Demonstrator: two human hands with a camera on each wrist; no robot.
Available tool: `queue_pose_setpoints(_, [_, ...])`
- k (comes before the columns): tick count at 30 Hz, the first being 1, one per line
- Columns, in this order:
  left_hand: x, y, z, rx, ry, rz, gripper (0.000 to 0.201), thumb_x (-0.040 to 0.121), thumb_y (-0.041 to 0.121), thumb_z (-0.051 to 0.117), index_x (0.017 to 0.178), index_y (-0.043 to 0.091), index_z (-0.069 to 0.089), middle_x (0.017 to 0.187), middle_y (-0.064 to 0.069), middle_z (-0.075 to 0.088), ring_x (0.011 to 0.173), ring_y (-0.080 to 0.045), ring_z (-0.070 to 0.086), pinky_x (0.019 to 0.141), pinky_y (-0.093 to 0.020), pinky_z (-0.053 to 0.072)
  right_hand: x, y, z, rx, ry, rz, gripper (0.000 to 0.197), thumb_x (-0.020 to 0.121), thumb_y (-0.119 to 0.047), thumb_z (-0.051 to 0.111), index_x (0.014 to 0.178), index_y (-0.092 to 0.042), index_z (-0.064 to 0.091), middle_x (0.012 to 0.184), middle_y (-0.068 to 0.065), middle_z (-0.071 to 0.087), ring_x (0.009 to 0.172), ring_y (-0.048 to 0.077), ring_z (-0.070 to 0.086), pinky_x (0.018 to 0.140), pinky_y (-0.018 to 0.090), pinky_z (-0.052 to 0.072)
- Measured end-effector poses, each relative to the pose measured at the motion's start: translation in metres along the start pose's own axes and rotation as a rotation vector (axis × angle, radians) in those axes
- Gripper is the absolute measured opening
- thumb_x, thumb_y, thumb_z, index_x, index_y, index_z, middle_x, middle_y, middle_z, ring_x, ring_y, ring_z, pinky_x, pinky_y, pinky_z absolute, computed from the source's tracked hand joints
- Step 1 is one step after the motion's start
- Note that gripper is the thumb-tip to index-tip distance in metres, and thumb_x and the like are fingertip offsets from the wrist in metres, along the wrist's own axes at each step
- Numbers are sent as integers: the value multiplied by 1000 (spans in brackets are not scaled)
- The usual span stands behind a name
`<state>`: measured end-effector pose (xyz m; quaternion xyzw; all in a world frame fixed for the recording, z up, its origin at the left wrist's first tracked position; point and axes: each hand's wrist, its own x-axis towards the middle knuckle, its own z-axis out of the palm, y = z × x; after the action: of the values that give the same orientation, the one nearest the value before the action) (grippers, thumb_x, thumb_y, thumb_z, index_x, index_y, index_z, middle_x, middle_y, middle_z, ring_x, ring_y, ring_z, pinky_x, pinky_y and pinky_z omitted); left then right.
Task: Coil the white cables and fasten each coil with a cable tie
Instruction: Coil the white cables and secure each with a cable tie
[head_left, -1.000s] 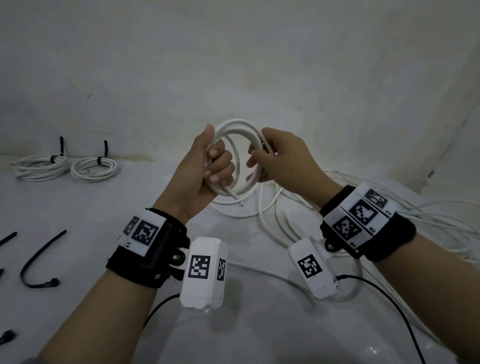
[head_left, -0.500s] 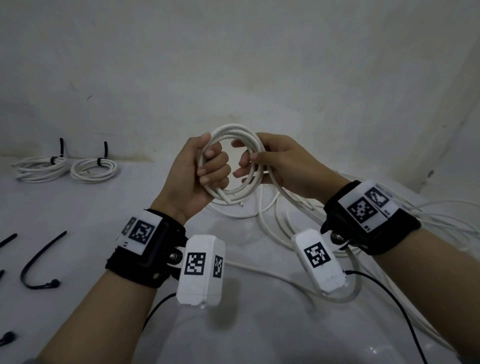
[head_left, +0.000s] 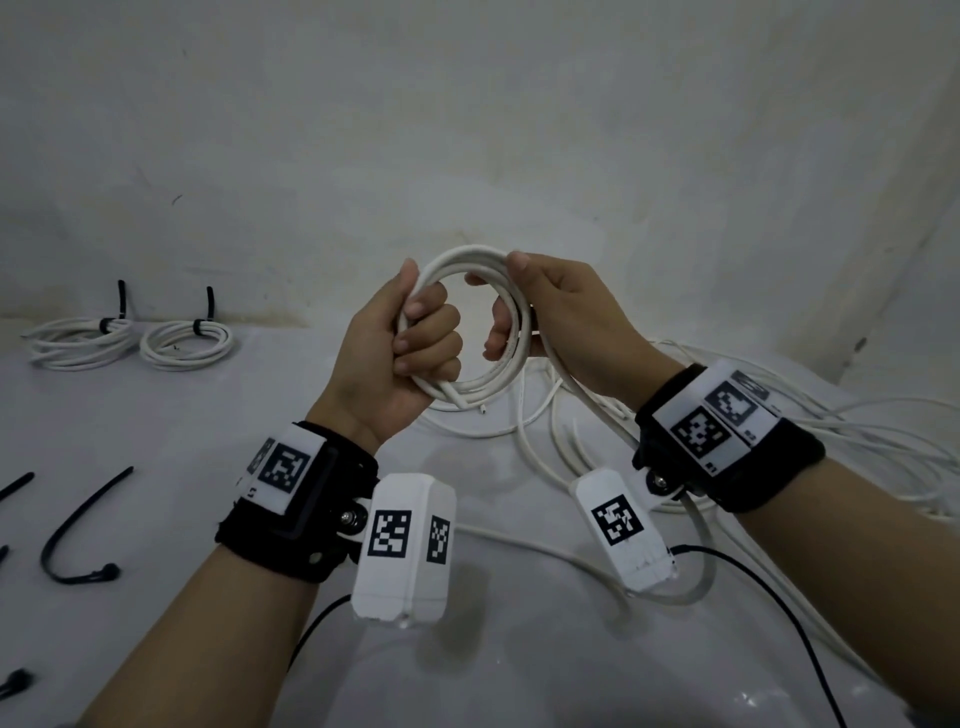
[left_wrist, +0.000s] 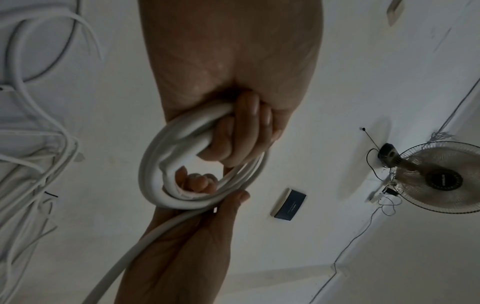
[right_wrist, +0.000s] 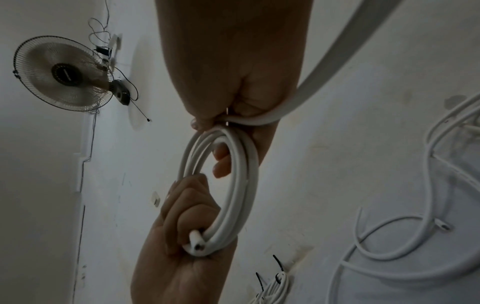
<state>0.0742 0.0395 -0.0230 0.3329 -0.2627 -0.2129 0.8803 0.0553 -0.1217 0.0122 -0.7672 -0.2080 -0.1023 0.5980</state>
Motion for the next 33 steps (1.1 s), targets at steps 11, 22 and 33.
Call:
queue_pose_setpoints(11, [0, -1, 1, -1, 13, 48, 49, 94, 42, 30, 51, 21, 42, 35, 10, 30, 35, -8, 10, 37, -15, 20, 0, 2, -7, -135, 129, -34, 29, 101, -24, 44, 92, -5, 64, 78, 13, 65, 68, 25, 70, 55, 35, 57])
queue_pose_setpoints(22, [0, 31, -33, -168, 169, 334, 58, 101, 39, 23, 51, 21, 44, 36, 5, 31, 26, -7, 28, 36, -14, 21, -41, 16, -87, -314, -105, 182, 9, 98, -8, 45, 104, -14, 46, 58, 0, 45, 44, 11, 31, 41, 22, 29])
queue_pose_setpoints(33, [4, 25, -21, -34, 272, 323, 51, 101, 44, 21, 59, 21, 39, 40, 8, 29, 31, -5, 25, 39, -15, 27, -57, 13, -60, -1028, -323, -365, 34, 89, 5, 53, 104, -20, 71, 86, -11, 54, 74, -2, 47, 65, 17, 41])
